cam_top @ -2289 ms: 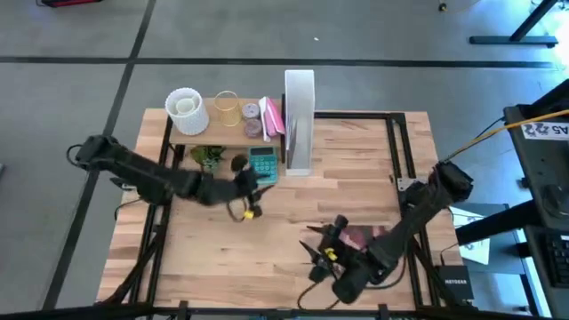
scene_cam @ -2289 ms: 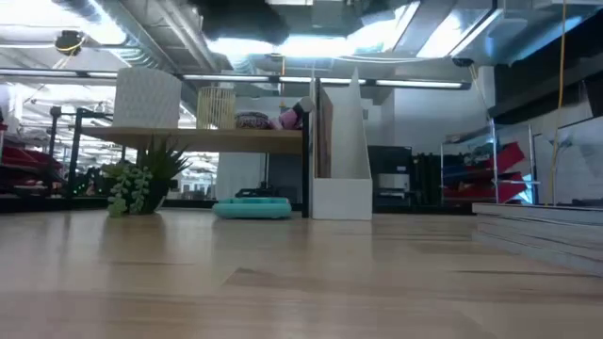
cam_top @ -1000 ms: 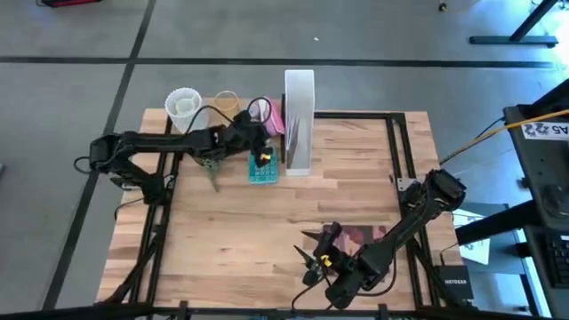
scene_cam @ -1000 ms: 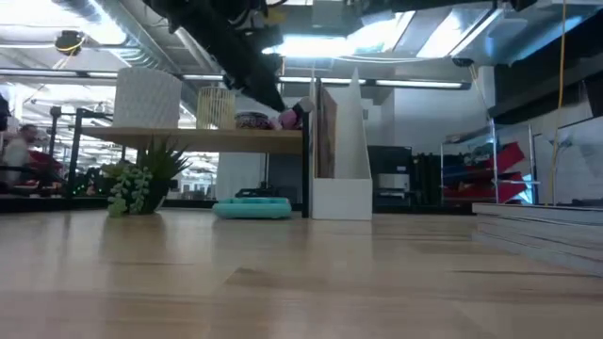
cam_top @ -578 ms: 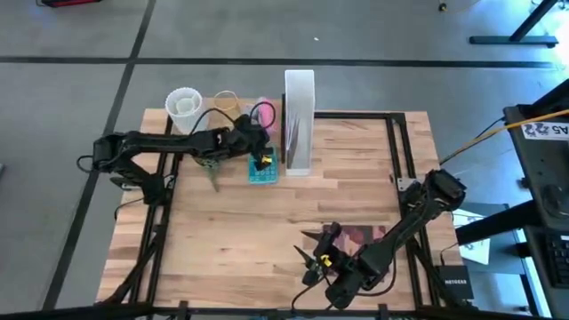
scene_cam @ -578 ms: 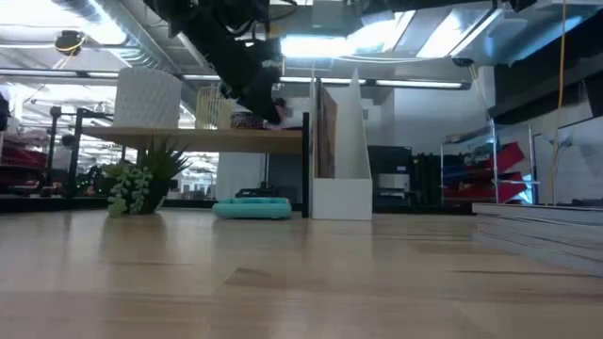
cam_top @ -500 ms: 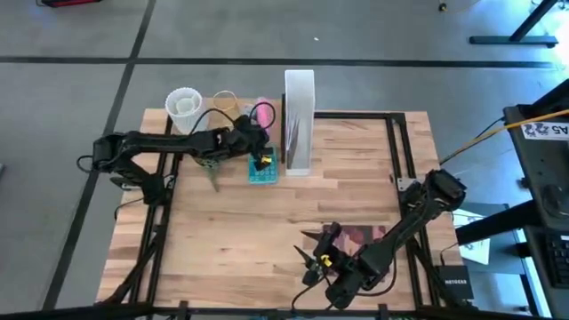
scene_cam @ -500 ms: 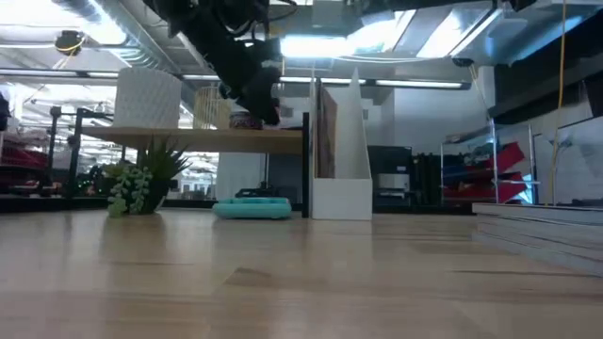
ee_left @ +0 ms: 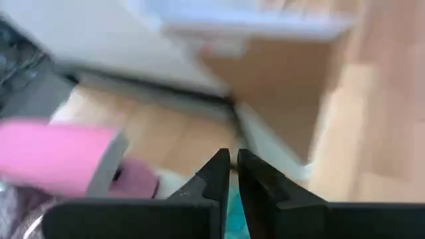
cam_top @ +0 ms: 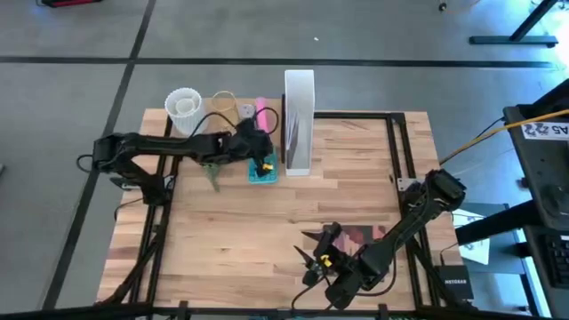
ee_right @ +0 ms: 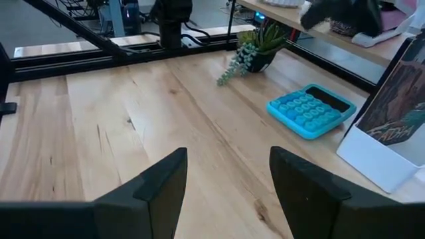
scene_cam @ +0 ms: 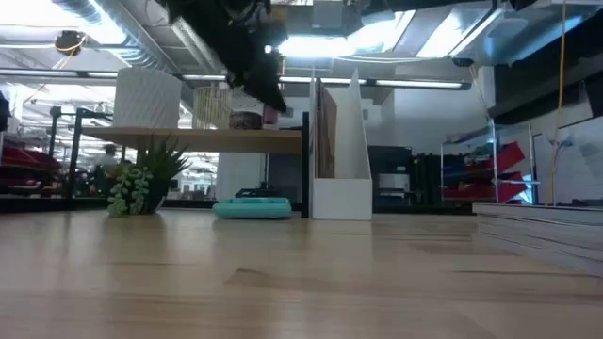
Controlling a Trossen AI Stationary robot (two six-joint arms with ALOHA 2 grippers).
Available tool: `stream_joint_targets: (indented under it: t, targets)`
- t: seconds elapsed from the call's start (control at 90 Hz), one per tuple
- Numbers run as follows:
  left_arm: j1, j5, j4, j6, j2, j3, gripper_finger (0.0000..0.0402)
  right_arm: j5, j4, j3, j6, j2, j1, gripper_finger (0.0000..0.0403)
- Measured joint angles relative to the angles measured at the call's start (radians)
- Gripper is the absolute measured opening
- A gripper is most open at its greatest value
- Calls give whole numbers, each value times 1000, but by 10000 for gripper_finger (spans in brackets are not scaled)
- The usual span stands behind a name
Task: Stock shelves
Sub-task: Put the purple book into the white bookshelf
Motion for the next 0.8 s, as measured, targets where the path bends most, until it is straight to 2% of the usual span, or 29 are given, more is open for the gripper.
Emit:
stream_joint_targets:
  t: [0.122,0.222,0.344,0.467,0.522,0.656,0.8]
  targets:
    - [-64,-27,4,5,-27,29,14,-7,-2,0,0,0,0,198]
    - [-132,-52,7,8,-54,43,14,-71,-32,0,-34,-1,0,198]
    - [-238,-59,8,0,-83,45,14,-265,-52,0,-218,-1,0,198]
    - [-365,-59,5,-8,-89,41,14,-548,-63,0,-364,-1,27,198]
    - [-422,-59,13,-14,-90,29,14,-645,-82,0,-387,-1,48,198]
    - [-550,-59,10,-76,-80,-10,14,-756,-155,0,-394,-1,117,198]
    - [-657,-60,64,-142,-51,-65,14,-777,-274,0,-353,-1,186,198]
